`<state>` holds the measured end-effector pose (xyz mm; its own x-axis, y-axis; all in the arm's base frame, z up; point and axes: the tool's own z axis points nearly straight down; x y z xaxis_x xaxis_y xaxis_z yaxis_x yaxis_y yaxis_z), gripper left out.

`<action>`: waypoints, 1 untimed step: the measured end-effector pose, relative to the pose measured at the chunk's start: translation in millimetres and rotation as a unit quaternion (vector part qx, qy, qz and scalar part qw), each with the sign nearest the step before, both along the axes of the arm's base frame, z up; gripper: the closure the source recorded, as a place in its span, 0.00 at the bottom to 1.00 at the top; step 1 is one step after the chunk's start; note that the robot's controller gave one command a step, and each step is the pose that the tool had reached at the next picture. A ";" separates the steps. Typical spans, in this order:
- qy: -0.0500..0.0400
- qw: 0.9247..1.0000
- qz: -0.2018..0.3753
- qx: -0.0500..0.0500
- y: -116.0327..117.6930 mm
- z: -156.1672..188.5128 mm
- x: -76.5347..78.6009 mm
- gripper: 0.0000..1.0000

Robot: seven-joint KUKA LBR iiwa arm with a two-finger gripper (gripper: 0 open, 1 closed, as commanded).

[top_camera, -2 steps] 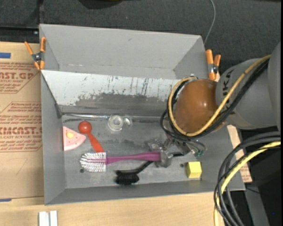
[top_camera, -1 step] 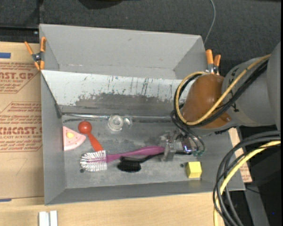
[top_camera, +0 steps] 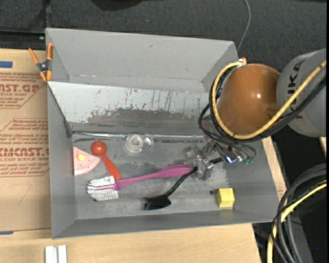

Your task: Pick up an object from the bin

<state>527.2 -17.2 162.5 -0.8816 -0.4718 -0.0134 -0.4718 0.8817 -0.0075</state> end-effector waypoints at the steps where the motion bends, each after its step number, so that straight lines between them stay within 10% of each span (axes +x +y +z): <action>1: 0.002 0.992 -0.130 0.001 -13.6 117.8 5.3 1.00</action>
Offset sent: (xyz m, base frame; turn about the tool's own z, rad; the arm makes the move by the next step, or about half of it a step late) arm -0.0121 0.0228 0.1007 0.0206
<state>532.5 -30.8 280.3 -0.9734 -0.2291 -0.0103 -0.2290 0.9734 -0.0035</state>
